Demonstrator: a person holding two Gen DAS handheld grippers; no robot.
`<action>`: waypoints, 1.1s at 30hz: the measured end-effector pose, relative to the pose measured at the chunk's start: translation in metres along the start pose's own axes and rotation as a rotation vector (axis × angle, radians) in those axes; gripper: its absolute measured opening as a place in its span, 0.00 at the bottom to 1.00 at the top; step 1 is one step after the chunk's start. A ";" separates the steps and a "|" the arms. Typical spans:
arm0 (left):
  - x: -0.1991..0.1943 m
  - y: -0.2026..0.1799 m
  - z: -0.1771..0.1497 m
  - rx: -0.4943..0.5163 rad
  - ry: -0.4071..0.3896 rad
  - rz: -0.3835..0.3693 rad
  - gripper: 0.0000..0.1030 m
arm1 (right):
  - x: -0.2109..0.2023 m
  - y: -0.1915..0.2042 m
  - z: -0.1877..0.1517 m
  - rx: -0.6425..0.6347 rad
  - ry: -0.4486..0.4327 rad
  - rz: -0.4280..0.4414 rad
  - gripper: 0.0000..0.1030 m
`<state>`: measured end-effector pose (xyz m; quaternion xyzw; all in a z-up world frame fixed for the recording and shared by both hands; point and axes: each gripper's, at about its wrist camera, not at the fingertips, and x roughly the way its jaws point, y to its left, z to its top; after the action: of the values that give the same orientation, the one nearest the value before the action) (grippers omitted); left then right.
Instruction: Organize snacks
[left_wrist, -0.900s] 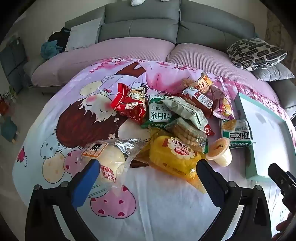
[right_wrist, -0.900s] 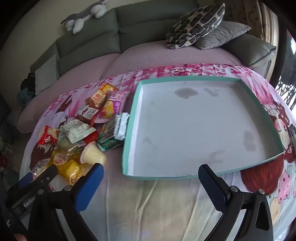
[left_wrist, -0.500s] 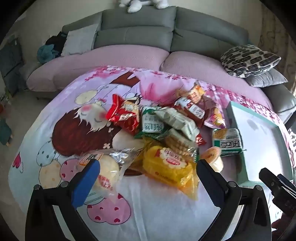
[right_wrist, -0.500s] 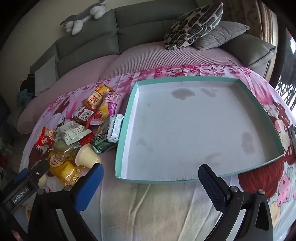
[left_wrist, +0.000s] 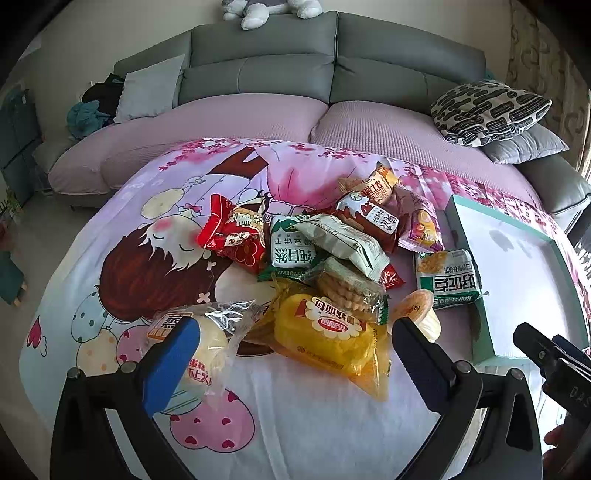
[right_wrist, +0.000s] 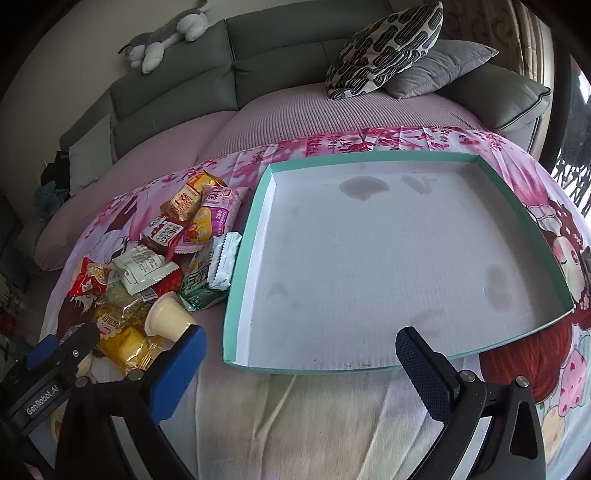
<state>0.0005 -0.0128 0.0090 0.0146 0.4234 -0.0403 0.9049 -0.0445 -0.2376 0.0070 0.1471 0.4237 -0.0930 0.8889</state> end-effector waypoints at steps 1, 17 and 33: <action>0.000 0.000 0.000 0.000 0.000 0.000 1.00 | 0.000 0.000 0.000 0.000 -0.001 0.001 1.00; 0.000 0.002 0.003 -0.005 0.001 -0.006 1.00 | 0.002 0.002 0.002 0.004 -0.002 -0.001 1.00; 0.003 0.003 0.003 -0.014 0.013 -0.004 1.00 | 0.004 0.000 0.001 0.008 0.007 -0.007 1.00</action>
<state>0.0048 -0.0102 0.0088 0.0077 0.4294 -0.0390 0.9022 -0.0415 -0.2375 0.0043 0.1494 0.4269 -0.0975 0.8865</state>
